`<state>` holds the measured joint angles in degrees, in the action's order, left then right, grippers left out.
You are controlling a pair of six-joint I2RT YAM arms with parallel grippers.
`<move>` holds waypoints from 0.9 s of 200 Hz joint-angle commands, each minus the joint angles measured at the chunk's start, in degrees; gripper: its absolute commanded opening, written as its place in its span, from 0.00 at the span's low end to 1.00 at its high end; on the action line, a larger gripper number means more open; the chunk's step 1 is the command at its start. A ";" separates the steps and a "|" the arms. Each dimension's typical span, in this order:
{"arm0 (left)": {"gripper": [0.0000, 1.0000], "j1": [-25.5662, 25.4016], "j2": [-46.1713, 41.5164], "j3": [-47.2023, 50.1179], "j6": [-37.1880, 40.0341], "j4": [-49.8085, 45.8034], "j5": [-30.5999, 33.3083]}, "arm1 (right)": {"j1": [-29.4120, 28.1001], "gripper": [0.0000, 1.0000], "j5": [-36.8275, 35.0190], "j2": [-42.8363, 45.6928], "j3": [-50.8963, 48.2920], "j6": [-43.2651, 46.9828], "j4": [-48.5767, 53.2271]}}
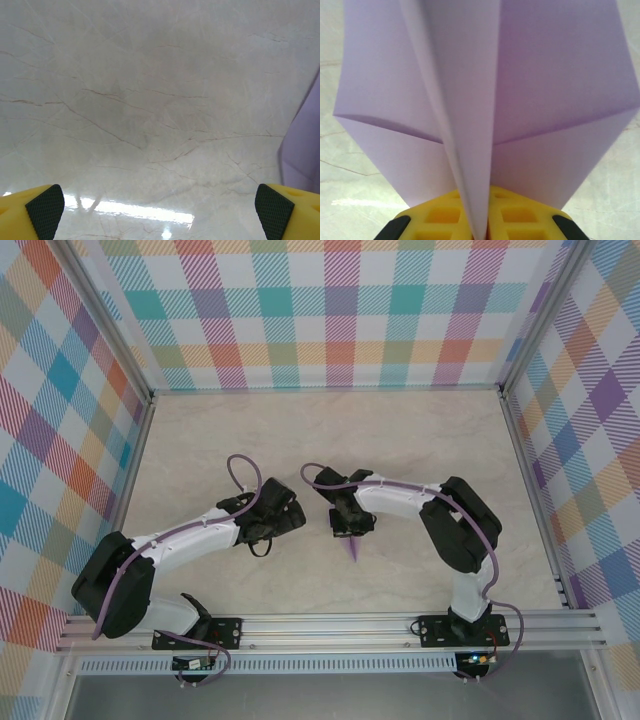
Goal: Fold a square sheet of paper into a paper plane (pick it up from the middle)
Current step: Move the paper plane to the center of the table.
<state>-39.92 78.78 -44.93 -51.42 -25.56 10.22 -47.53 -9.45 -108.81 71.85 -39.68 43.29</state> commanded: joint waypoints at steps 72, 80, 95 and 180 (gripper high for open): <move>1.00 1.18 -0.63 -2.01 0.26 -5.07 3.36 | 8.03 0.13 0.03 -7.92 16.38 5.83 0.64; 1.00 1.16 -0.74 -1.95 0.36 -5.24 3.48 | 8.42 0.13 -0.28 -9.27 17.97 6.14 1.30; 1.00 1.25 -0.91 -1.87 0.46 -5.12 3.64 | 9.09 0.14 -0.46 -11.81 20.87 6.81 2.61; 1.00 2.71 0.58 -7.62 0.22 -12.32 3.06 | 9.56 0.23 -1.01 -18.04 25.97 5.29 3.32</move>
<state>-38.22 78.78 -48.93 -51.24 -32.77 12.58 -38.02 -9.87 -125.89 97.10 -33.41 45.78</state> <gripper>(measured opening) 0.998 0.207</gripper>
